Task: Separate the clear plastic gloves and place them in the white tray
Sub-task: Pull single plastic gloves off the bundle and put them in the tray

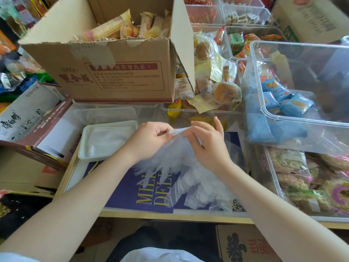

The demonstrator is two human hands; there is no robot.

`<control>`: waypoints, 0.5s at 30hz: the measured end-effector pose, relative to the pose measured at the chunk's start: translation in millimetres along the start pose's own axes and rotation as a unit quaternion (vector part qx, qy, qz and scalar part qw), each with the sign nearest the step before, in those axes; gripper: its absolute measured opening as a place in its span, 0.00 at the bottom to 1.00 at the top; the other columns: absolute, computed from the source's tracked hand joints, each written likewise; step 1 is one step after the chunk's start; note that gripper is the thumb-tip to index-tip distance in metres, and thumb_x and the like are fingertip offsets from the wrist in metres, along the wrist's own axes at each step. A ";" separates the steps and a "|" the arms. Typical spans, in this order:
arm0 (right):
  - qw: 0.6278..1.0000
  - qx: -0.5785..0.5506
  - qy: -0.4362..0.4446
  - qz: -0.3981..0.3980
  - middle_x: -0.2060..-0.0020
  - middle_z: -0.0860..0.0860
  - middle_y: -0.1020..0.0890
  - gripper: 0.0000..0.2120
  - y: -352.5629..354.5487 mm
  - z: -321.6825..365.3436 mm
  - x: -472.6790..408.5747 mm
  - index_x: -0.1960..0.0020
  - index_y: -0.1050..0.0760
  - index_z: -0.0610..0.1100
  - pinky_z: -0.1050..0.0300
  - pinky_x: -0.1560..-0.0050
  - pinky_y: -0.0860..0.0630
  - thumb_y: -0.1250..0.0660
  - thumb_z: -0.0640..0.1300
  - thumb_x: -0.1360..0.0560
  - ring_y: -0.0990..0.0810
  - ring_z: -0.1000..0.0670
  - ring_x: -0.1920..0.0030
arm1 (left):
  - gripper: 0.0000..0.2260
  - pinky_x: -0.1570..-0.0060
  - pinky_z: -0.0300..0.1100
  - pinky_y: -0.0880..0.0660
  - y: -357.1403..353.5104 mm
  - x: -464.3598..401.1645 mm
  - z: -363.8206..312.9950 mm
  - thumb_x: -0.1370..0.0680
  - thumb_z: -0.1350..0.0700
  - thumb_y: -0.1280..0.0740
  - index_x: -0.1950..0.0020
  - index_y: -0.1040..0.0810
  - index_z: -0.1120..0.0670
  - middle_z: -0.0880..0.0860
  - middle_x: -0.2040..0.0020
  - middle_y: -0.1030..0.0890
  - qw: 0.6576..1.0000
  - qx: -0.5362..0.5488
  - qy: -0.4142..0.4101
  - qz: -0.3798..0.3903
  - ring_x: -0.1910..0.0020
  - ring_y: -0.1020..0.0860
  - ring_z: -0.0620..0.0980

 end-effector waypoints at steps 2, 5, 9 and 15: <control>0.998 -0.047 -0.014 0.040 0.62 0.51 0.20 0.11 9.7 -3.7 -4.7 0.59 0.20 0.40 0.46 0.43 0.27 0.40 0.41 0.23 0.23 0.51 0.58 | 0.09 0.61 0.40 0.32 -0.1 1.7 3.8 0.23 0.56 0.34 0.62 0.20 0.54 0.48 0.66 0.22 0.999 0.041 0.008 0.032 0.65 0.28 0.44; 0.989 -0.070 -0.101 0.080 0.65 0.52 0.21 0.09 16.8 -6.2 -10.0 0.56 0.20 0.39 0.61 0.62 0.29 0.38 0.40 0.23 0.26 0.54 0.65 | 0.10 0.57 0.43 0.31 -4.0 2.8 13.9 0.23 0.53 0.34 0.61 0.20 0.56 0.53 0.64 0.22 0.995 0.084 0.037 0.037 0.63 0.27 0.48; 0.969 -0.071 -0.217 0.093 0.71 0.58 0.27 0.08 20.1 -6.1 -15.4 0.60 0.21 0.43 0.73 0.76 0.36 0.36 0.43 0.24 0.31 0.58 0.72 | 0.10 0.56 0.38 0.26 -14.3 4.4 19.6 0.20 0.51 0.39 0.54 0.19 0.51 0.51 0.56 0.17 0.988 0.123 0.091 0.032 0.60 0.21 0.43; 0.950 -0.103 -0.279 0.100 0.66 0.44 0.18 0.08 23.8 -5.6 -23.3 0.61 0.19 0.39 0.68 0.78 0.36 0.33 0.43 0.28 0.30 0.53 0.73 | 0.28 0.48 0.39 0.23 -16.3 9.3 12.9 0.34 0.28 0.36 0.42 0.25 0.44 0.42 0.48 0.18 0.983 0.124 0.080 0.105 0.48 0.20 0.41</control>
Point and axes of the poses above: each hand's wrist, its own x-axis away from the middle knuckle, its own y-axis out of the back of the hand, z = x × y, the point moved 2 cm from there along -x, towards the middle knuckle
